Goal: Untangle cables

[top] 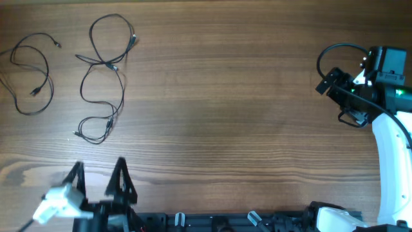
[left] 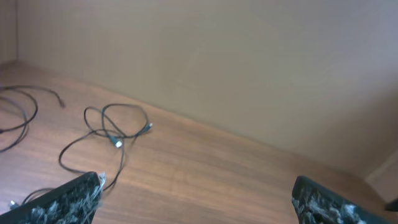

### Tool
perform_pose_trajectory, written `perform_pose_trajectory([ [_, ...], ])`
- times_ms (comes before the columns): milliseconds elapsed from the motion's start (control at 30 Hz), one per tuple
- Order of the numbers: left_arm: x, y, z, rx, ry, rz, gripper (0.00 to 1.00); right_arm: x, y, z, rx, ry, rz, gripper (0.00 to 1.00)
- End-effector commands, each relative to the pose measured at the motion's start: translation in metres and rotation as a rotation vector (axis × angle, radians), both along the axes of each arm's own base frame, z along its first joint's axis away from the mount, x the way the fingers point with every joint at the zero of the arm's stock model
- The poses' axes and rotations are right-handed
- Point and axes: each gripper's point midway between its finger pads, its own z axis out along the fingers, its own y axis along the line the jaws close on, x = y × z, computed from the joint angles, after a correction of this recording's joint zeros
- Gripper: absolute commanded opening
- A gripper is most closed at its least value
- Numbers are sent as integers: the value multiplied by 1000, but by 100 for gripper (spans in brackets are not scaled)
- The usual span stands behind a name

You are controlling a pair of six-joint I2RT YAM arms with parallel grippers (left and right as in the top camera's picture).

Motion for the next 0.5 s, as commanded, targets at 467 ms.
perform_pose_trajectory([
  [467,73,19,-98,-27,116,16,100,1,0,8,-3,-26,11,100],
])
